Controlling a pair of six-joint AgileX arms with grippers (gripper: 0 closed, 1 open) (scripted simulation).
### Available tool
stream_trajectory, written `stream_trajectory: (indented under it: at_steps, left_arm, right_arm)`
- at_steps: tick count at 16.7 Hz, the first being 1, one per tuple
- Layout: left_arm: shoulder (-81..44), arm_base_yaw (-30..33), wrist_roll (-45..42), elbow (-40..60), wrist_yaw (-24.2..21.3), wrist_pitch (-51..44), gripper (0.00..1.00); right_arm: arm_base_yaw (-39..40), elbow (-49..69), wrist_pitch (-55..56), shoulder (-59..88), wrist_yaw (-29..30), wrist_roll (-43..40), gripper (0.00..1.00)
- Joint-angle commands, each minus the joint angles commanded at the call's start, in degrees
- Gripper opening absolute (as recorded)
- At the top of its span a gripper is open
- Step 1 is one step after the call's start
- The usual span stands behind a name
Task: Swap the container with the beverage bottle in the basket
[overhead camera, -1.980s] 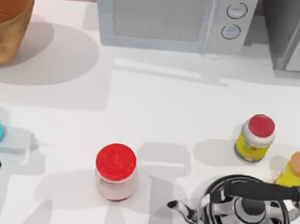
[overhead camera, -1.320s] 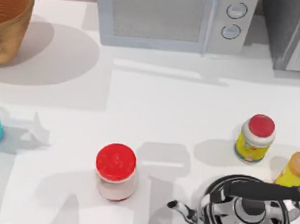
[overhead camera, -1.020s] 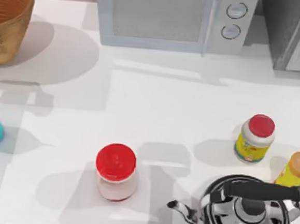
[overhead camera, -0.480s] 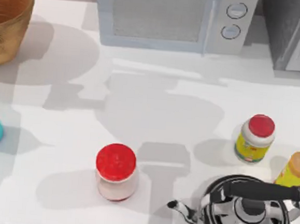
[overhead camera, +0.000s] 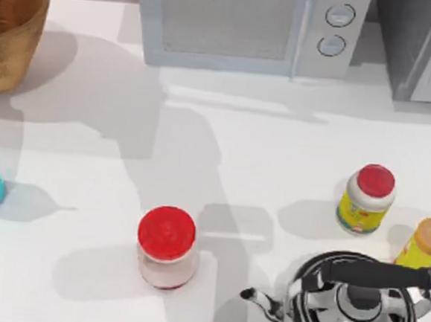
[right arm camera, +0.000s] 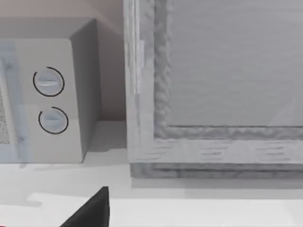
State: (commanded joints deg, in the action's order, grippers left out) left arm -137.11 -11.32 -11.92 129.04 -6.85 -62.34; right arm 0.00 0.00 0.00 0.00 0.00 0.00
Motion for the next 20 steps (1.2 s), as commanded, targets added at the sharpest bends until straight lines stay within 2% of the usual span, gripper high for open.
stream_trajectory:
  at_steps: [4, 10, 16, 20]
  left_arm:
    - [-6.13, -0.5, -0.53, 5.64, -0.31, -2.76, 1.0]
    - [-6.25, -0.14, -0.45, 5.52, -0.27, -2.47, 1.0]
    - [-11.71, 0.2, 0.11, 4.49, -0.2, 4.05, 1.0]
    - [-12.37, 0.25, 0.17, 4.35, -0.19, 4.86, 1.0]
  right_arm:
    - [0.0, 0.0, 0.0, 0.0, 0.0, 0.0, 1.0]
    - [0.0, 0.0, 0.0, 0.0, 0.0, 0.0, 1.0]
    - [0.0, 0.0, 0.0, 0.0, 0.0, 0.0, 1.0]
    - [0.0, 0.0, 0.0, 0.0, 0.0, 0.0, 1.0]
